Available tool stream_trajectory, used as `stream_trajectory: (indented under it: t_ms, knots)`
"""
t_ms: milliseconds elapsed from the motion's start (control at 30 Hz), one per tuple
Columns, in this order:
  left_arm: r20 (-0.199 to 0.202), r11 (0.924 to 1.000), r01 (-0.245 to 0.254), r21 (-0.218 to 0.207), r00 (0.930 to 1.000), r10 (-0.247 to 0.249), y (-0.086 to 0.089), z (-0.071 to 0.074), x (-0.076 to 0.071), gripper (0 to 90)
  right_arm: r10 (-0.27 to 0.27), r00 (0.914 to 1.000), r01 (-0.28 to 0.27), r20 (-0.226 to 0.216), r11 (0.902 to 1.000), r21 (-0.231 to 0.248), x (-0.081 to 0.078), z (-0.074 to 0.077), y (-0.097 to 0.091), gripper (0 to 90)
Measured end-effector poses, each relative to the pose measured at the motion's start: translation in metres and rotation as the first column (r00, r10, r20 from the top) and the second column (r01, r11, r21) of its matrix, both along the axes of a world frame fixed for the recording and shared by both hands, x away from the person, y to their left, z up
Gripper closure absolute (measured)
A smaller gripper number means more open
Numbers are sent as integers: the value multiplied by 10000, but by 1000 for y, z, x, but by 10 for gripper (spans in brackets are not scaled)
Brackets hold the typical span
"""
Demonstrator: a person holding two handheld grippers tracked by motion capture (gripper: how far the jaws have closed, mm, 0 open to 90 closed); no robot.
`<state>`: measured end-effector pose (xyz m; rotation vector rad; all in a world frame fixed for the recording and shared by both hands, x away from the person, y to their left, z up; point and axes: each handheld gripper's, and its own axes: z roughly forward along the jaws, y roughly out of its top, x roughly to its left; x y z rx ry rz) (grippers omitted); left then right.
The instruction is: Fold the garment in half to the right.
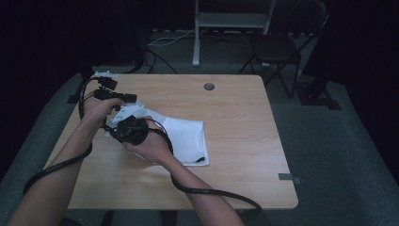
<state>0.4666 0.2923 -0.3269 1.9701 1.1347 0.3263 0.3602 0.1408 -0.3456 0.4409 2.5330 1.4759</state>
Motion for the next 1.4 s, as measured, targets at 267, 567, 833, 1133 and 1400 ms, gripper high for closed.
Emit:
stream_trajectory:
  t_ms: [267,567,833,1133,1400]
  knots:
    - [29,9999,-47,91,10000,47,4,7,-1,858,55,10000,-56,30,9999,114,0,5,4,831]
    - [36,9998,-167,125,9999,167,10,13,-2,858,125,9999,-121,-108,9991,402,2,10,6,831]
    - [77,9996,-203,180,9998,201,10,17,-3,858,178,9996,-165,-206,9981,587,4,12,7,831]
    - [55,9992,-317,245,9995,316,9,22,-3,858,183,9998,-179,-64,9978,641,2,17,3,831]
    - [244,9965,-239,800,9995,221,-10,26,-1,858,-33,9999,28,97,9987,502,0,22,-13,830]
